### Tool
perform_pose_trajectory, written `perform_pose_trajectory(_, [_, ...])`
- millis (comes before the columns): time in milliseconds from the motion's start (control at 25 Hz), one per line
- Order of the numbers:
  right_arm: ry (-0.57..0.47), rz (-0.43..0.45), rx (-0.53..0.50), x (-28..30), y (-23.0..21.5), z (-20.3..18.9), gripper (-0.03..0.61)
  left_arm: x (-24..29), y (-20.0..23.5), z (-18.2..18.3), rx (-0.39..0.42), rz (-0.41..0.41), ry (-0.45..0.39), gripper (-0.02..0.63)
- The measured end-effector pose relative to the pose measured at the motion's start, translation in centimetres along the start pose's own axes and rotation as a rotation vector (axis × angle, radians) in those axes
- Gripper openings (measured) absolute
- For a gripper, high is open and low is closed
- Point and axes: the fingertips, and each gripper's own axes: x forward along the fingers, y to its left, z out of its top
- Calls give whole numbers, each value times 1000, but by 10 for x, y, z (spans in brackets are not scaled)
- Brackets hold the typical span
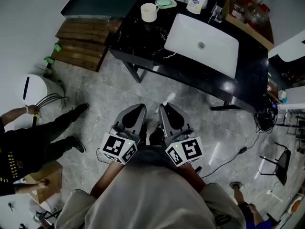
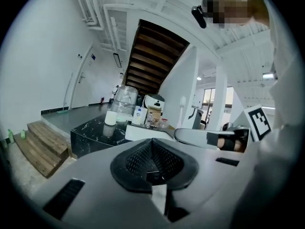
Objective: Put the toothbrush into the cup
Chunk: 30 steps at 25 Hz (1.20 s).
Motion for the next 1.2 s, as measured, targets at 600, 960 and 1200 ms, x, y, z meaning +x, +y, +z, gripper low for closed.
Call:
perform_pose_trajectory(600, [-33,-50,-66,84,21,27,49,28,79,54,4,-90,-56,11])
perform_pose_trajectory(960, [-56,-78,-92,139,41,33,49,34,133,82,-4,-150,-93,11])
perform_pose_trajectory(1200, [-63,-101,-94,162,53,29,49,26,161,84,-17,-182,-95,9])
